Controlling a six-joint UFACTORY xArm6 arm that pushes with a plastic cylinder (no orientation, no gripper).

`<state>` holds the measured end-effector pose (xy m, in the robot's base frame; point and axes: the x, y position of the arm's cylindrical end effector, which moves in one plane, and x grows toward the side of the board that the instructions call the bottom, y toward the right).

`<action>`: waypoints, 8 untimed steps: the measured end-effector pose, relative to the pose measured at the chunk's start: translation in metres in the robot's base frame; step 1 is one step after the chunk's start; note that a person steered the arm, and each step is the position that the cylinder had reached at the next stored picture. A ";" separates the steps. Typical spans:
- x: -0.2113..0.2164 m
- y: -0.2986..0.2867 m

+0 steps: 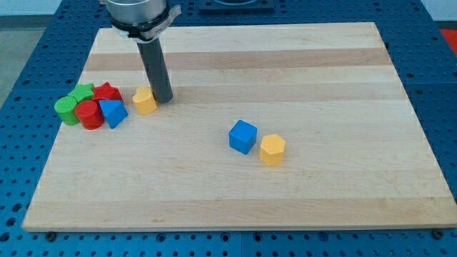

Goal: Slide the blue cube into the yellow heart

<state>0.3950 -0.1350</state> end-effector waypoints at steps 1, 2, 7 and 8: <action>0.001 -0.013; 0.001 -0.030; 0.079 0.074; 0.126 0.078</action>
<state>0.5209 -0.0575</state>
